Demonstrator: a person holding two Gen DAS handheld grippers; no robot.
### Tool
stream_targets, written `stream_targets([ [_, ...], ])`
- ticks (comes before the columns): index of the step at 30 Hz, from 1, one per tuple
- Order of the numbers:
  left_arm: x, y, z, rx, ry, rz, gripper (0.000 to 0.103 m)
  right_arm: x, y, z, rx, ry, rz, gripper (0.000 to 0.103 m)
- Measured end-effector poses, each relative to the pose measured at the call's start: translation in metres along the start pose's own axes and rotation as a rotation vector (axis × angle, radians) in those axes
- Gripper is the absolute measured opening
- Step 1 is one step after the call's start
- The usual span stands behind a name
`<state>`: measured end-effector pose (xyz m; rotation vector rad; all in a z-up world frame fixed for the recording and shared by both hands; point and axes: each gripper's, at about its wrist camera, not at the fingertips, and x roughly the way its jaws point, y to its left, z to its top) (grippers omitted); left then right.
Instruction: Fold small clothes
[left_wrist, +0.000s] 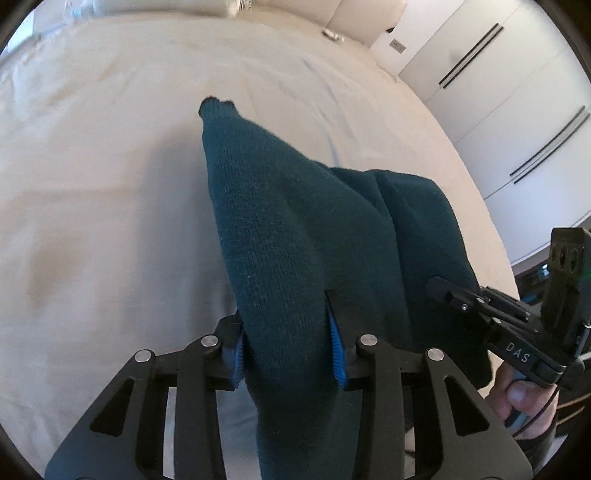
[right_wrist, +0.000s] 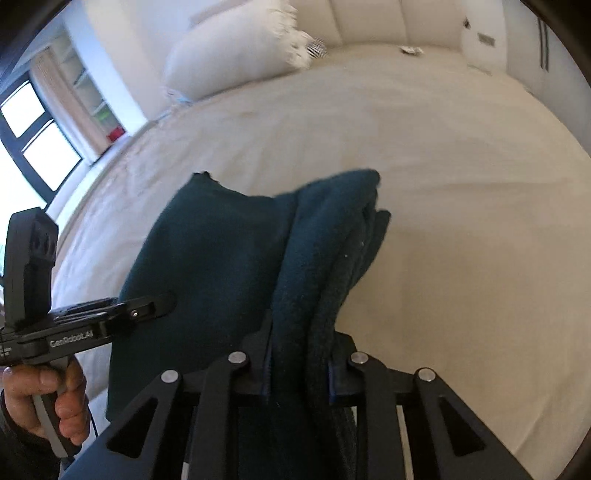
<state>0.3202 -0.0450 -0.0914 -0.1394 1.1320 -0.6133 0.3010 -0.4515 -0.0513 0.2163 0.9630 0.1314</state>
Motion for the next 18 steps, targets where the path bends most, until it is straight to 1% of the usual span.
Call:
stream_targets([
  [3, -0.039, 0.012, -0.005, 0.034, -0.031, 0.029, 0.034, -0.009, 0.029, -0.001, -0.018, -0.008, 0.058, 0.023],
  [5, -0.065, 0.023, -0.013, 0.04, -0.042, 0.048, 0.034, -0.01, 0.049, -0.005, -0.027, -0.007, 0.093, 0.023],
  [9, -0.104, 0.054, -0.034, 0.042, -0.06, 0.095, 0.034, 0.002, 0.093, -0.016, -0.049, 0.017, 0.153, 0.023],
  [13, -0.119, 0.09, -0.059, 0.002, -0.055, 0.116, 0.034, 0.02, 0.13, -0.035, -0.062, 0.058, 0.189, 0.023],
  [15, -0.124, 0.111, -0.07, -0.02, -0.053, 0.114, 0.034, 0.028, 0.138, -0.043, -0.059, 0.075, 0.196, 0.023],
  [18, -0.122, 0.132, -0.086, -0.045, -0.042, 0.106, 0.034, 0.037, 0.143, -0.056, -0.029, 0.097, 0.215, 0.023],
])
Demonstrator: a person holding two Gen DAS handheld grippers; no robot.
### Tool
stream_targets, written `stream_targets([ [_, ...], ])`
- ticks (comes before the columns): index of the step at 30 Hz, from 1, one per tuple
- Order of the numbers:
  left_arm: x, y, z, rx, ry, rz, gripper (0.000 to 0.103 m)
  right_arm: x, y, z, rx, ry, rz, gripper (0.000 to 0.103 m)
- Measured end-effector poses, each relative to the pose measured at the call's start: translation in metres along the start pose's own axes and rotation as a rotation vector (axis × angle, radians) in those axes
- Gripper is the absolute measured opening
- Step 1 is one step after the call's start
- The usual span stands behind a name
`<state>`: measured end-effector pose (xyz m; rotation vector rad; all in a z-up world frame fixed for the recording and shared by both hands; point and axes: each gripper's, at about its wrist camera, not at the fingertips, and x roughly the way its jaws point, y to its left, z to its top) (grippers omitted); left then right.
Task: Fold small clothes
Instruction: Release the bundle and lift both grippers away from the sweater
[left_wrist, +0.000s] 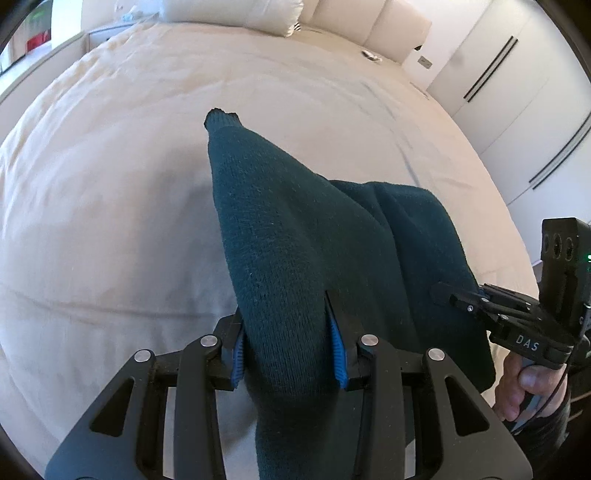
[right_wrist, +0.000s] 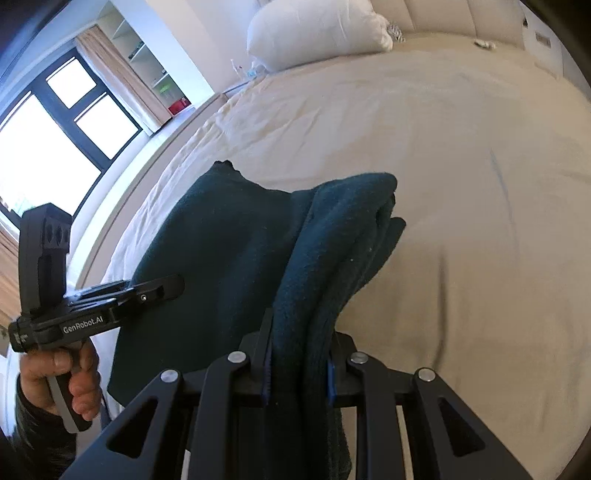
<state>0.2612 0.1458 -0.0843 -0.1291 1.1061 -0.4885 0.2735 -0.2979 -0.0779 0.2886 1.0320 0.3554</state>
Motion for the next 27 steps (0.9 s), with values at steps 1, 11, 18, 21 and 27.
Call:
stream_targets([
  [1, 0.002, 0.003, -0.004, -0.005, 0.003, -0.002, 0.034, 0.004, 0.0, -0.001, 0.006, 0.004, 0.002, 0.023],
  [11, 0.045, 0.027, -0.029, -0.044, -0.013, -0.034, 0.055, 0.04, -0.038, -0.026, 0.112, 0.011, 0.024, 0.037],
  [18, 0.046, 0.04, -0.036, -0.083, -0.068, -0.025, 0.075, 0.029, -0.063, -0.031, 0.236, -0.054, 0.093, 0.058],
  [21, 0.032, 0.033, -0.042, -0.049, -0.119, 0.046, 0.075, 0.005, -0.053, -0.03, 0.223, -0.098, -0.007, 0.06],
  [27, -0.001, 0.018, -0.049, -0.016, -0.257, 0.146, 0.074, -0.023, -0.01, -0.019, 0.129, -0.205, 0.05, 0.06],
])
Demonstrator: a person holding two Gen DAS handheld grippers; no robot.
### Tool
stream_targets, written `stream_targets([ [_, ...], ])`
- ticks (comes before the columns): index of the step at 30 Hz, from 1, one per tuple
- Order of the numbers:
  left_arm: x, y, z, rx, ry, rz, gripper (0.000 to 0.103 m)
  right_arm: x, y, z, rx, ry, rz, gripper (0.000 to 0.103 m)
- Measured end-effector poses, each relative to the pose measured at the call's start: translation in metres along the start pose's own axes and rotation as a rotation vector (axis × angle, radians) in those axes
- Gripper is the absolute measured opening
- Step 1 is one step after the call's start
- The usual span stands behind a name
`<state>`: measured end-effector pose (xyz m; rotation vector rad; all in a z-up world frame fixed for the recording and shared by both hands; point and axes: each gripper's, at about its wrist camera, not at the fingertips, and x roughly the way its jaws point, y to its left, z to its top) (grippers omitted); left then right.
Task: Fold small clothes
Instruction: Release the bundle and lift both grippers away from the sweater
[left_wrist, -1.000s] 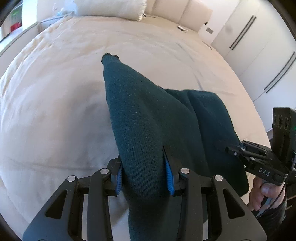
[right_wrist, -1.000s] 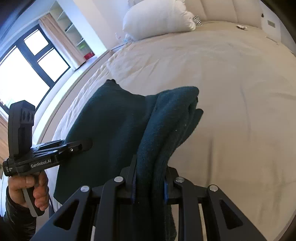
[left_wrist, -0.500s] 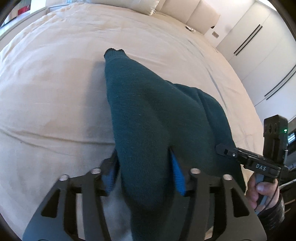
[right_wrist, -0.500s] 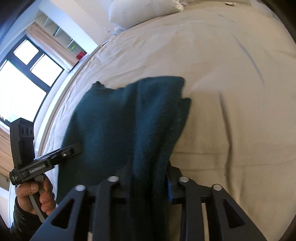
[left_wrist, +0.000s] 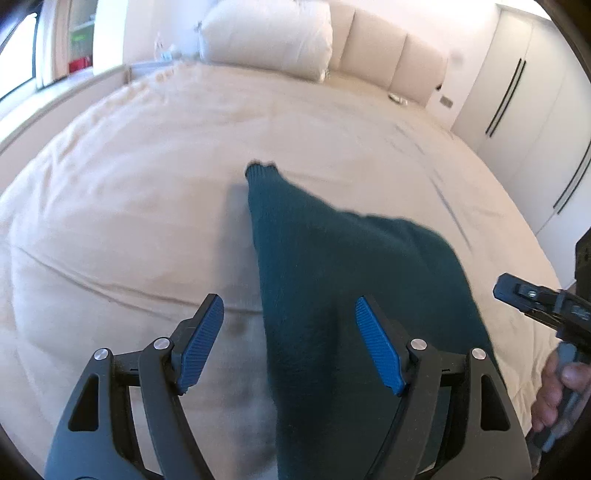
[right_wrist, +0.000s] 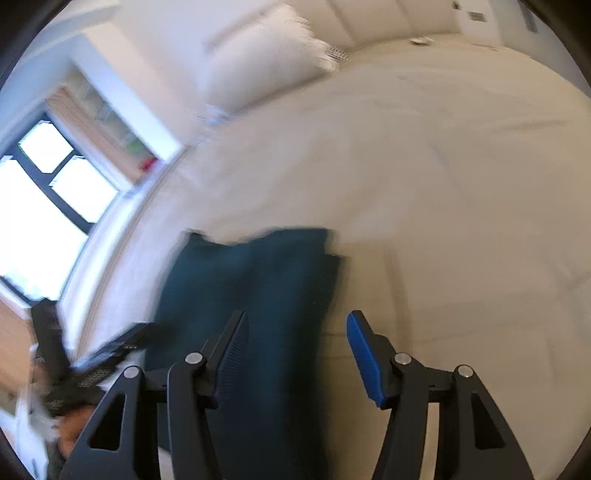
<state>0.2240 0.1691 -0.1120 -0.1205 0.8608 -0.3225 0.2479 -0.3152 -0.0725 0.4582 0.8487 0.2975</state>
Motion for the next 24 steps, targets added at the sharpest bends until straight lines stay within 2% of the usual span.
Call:
stream_targets([
  [2, -0.009, -0.002, -0.003, 0.01, -0.027, 0.017, 0.074, 0.014, 0.011, -0.008, -0.015, 0.048, 0.079, 0.06],
  [5, -0.017, -0.013, -0.006, 0.027, -0.049, 0.03, 0.074, 0.041, -0.002, -0.023, 0.02, 0.122, 0.067, 0.059],
  [7, -0.025, -0.019, -0.012, 0.044, -0.07, 0.031, 0.075, 0.045, -0.017, -0.029, 0.053, 0.123, 0.057, 0.044],
  [8, -0.028, -0.021, -0.015, 0.051, -0.081, 0.035, 0.075, 0.043, -0.027, -0.03, 0.081, 0.115, 0.067, 0.03],
  [9, -0.035, -0.022, -0.019, 0.06, -0.095, 0.037, 0.075, 0.039, -0.037, -0.03, 0.117, 0.107, 0.086, 0.025],
  [11, -0.049, -0.023, -0.025, 0.067, -0.127, 0.052, 0.075, 0.025, -0.04, -0.031, 0.135, 0.073, 0.066, 0.026],
  [12, -0.059, -0.023, -0.029, 0.065, -0.146, 0.062, 0.075, 0.013, -0.038, -0.034, 0.115, 0.044, -0.02, 0.044],
  [13, -0.065, -0.024, -0.028, 0.066, -0.168, 0.073, 0.077, -0.001, -0.038, -0.034, 0.102, 0.002, -0.085, 0.053],
  [16, -0.102, -0.034, -0.027, 0.098, -0.281, 0.135, 0.082, -0.035, -0.034, -0.036, 0.096, -0.064, -0.086, 0.056],
  [19, -0.154, -0.057, -0.029, 0.183, -0.479, 0.251, 0.101, -0.08, -0.007, -0.038, 0.012, -0.187, -0.141, 0.058],
  [20, -0.17, -0.064, -0.031, 0.21, -0.547, 0.287, 0.103, -0.088, 0.002, -0.037, -0.003, -0.218, -0.145, 0.063],
  [22, -0.203, -0.081, -0.033, 0.244, -0.672, 0.352, 0.103, -0.123, 0.027, -0.037, -0.056, -0.345, -0.162, 0.074],
  [24, -0.23, -0.092, -0.032, 0.243, -0.702, 0.357, 0.103, -0.162, 0.043, -0.041, -0.092, -0.487, -0.162, 0.097],
])
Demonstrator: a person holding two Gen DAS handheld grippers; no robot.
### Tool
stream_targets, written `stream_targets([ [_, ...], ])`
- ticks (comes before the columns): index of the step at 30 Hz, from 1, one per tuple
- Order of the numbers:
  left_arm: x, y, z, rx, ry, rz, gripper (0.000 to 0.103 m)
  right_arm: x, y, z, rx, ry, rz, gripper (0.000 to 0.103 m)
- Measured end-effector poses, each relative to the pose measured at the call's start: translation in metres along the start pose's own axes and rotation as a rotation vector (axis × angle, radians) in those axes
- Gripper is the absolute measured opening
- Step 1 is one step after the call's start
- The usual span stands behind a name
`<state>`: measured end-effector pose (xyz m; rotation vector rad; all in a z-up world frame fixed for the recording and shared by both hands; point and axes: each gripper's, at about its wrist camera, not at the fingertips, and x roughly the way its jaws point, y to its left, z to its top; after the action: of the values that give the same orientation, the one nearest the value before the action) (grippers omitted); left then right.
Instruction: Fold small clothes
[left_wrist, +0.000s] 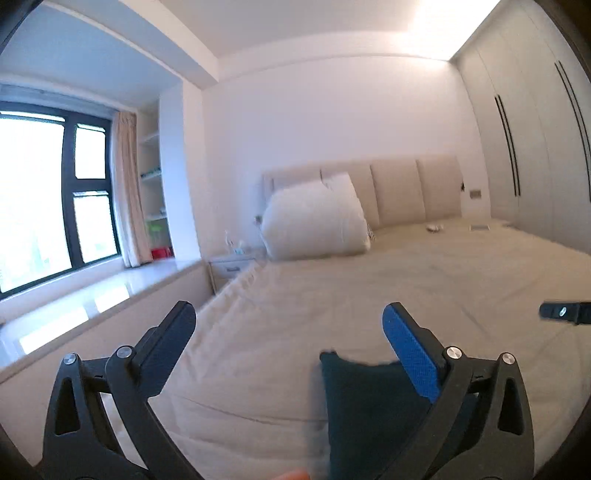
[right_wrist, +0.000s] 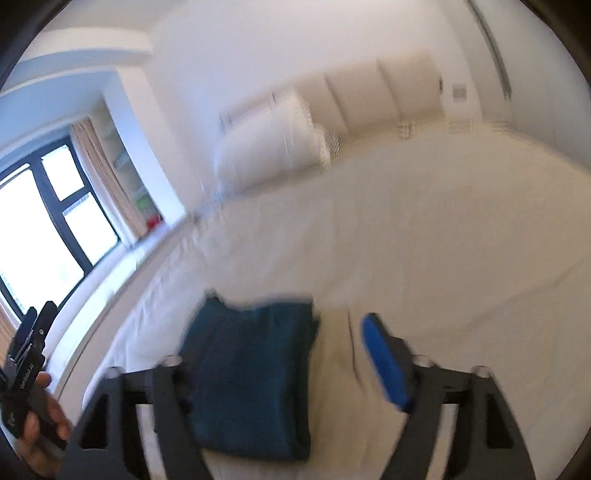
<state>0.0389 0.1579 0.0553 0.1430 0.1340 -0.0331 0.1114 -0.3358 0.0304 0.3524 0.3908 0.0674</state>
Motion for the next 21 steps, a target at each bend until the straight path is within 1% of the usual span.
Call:
stream_targets([
  [1, -0.008, 0.0, 0.01, 0.004, 0.02, -0.016, 0.103, -0.011, 0.002, 0.008, -0.005, -0.05, -0.001, 0.103],
  [2, -0.012, -0.001, 0.016, 0.013, 0.04, -0.021, 0.103, -0.031, 0.014, 0.015, -0.017, -0.153, -0.011, 0.103],
  [3, -0.019, -0.002, 0.024, 0.03, 0.069, -0.017, 0.103, -0.045, 0.019, 0.018, -0.029, -0.206, -0.02, 0.103],
  [5, -0.031, -0.003, 0.034, 0.041, 0.079, -0.019, 0.103, -0.071, 0.034, 0.028, -0.078, -0.289, -0.036, 0.103],
  [7, -0.043, 0.0, 0.043, 0.017, 0.074, -0.041, 0.103, -0.09, 0.046, 0.033, -0.129, -0.34, -0.051, 0.103],
  [9, -0.049, 0.001, 0.046, 0.006, 0.077, -0.029, 0.103, -0.103, 0.054, 0.034, -0.162, -0.357, -0.041, 0.103],
  [10, -0.049, 0.001, 0.045, 0.009, 0.093, -0.017, 0.103, -0.107, 0.058, 0.034, -0.178, -0.342, -0.026, 0.103],
  [11, -0.046, -0.001, 0.043, 0.004, 0.127, -0.011, 0.103, -0.113, 0.055, 0.031, -0.185, -0.326, -0.025, 0.103],
  [14, -0.032, -0.002, 0.024, -0.049, 0.269, -0.07, 0.103, -0.102, 0.063, 0.017, -0.217, -0.218, -0.097, 0.103],
  [16, -0.023, -0.007, 0.002, -0.083, 0.383, -0.086, 0.103, -0.083, 0.063, 0.004, -0.223, -0.122, -0.148, 0.103],
  [17, -0.019, -0.009, -0.007, -0.095, 0.42, -0.095, 0.103, -0.074, 0.059, -0.004, -0.211, -0.061, -0.164, 0.103],
  [18, -0.014, -0.011, -0.019, -0.114, 0.472, -0.12, 0.103, -0.069, 0.058, -0.008, -0.197, -0.03, -0.169, 0.103],
  [19, -0.009, -0.013, -0.028, -0.122, 0.507, -0.13, 0.103, -0.062, 0.055, -0.015, -0.18, 0.011, -0.172, 0.103],
  [21, -0.002, -0.018, -0.048, -0.114, 0.569, -0.104, 0.103, -0.049, 0.053, -0.026, -0.173, 0.079, -0.175, 0.103],
])
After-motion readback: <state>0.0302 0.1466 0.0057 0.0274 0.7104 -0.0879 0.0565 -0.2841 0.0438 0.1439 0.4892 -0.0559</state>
